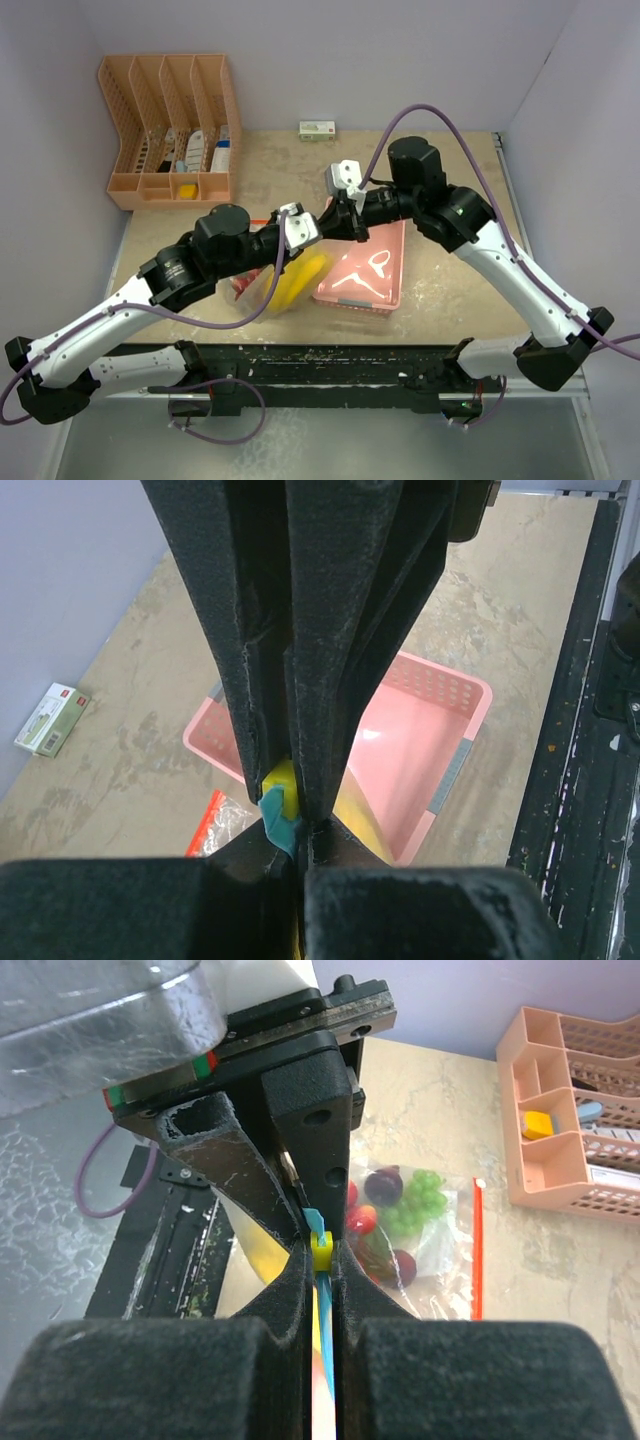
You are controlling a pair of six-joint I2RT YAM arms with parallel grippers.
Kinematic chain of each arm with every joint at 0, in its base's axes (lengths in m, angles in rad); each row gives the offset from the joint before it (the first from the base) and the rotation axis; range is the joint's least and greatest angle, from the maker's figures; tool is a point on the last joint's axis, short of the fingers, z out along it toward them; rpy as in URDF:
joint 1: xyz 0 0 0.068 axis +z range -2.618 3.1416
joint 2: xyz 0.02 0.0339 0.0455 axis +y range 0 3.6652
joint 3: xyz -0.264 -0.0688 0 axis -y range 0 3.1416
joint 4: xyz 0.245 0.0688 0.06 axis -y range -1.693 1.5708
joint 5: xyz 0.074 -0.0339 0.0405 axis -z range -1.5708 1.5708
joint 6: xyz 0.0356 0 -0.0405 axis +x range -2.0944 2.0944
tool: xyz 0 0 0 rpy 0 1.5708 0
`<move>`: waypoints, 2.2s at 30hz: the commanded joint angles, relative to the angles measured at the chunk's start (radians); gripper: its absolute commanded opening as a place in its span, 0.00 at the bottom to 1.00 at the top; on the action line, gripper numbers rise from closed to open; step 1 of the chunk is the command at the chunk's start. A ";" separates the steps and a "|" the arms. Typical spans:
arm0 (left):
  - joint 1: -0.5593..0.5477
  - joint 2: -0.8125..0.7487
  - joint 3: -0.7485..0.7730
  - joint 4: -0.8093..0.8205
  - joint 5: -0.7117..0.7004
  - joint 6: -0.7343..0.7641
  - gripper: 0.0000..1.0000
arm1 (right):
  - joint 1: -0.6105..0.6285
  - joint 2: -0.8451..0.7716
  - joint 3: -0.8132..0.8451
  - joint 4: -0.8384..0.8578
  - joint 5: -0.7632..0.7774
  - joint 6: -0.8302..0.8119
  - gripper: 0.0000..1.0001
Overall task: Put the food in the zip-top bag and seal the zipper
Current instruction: Zip the zipper food storage bag at the center of the board.
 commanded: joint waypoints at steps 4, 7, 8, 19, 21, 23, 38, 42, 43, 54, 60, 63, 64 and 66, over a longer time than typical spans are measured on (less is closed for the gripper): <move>0.003 -0.082 0.090 0.065 0.001 -0.013 0.00 | -0.001 -0.017 -0.021 -0.002 0.138 -0.002 0.00; 0.003 -0.100 0.093 0.066 0.004 -0.015 0.00 | -0.001 0.000 -0.024 -0.031 0.133 -0.025 0.00; 0.002 -0.102 0.095 0.068 0.005 -0.015 0.00 | -0.001 0.008 -0.022 -0.046 0.124 -0.037 0.00; 0.002 -0.126 0.104 0.068 0.012 -0.007 0.00 | -0.009 0.081 0.022 -0.130 -0.146 -0.129 0.04; 0.002 -0.124 0.097 0.067 0.025 -0.007 0.00 | -0.008 0.086 0.037 -0.126 -0.172 -0.132 0.04; 0.003 -0.118 0.093 0.061 0.061 0.002 0.00 | -0.009 0.090 0.065 -0.142 -0.193 -0.142 0.04; 0.003 -0.053 0.085 0.077 0.105 0.054 0.00 | -0.008 0.106 0.142 -0.222 -0.215 -0.136 0.05; 0.002 -0.046 0.091 0.071 0.095 0.043 0.00 | -0.008 0.087 0.126 -0.189 -0.176 -0.105 0.05; 0.002 -0.048 0.093 0.071 0.087 0.036 0.00 | -0.009 0.079 0.114 -0.165 -0.145 -0.078 0.05; 0.003 -0.152 0.050 0.155 -0.049 0.017 0.00 | -0.010 0.070 0.005 -0.067 0.081 0.008 0.03; 0.002 -0.166 0.036 0.167 -0.048 0.013 0.00 | -0.010 0.051 -0.028 -0.056 0.118 0.002 0.05; 0.003 -0.170 0.038 0.168 -0.059 0.016 0.00 | -0.015 0.058 -0.034 -0.067 0.143 0.002 0.04; 0.002 -0.173 0.038 0.168 -0.063 0.018 0.00 | -0.017 0.060 -0.039 -0.067 0.149 0.003 0.04; 0.002 -0.185 0.042 0.172 -0.083 0.018 0.00 | -0.024 0.061 -0.060 -0.052 0.160 0.007 0.03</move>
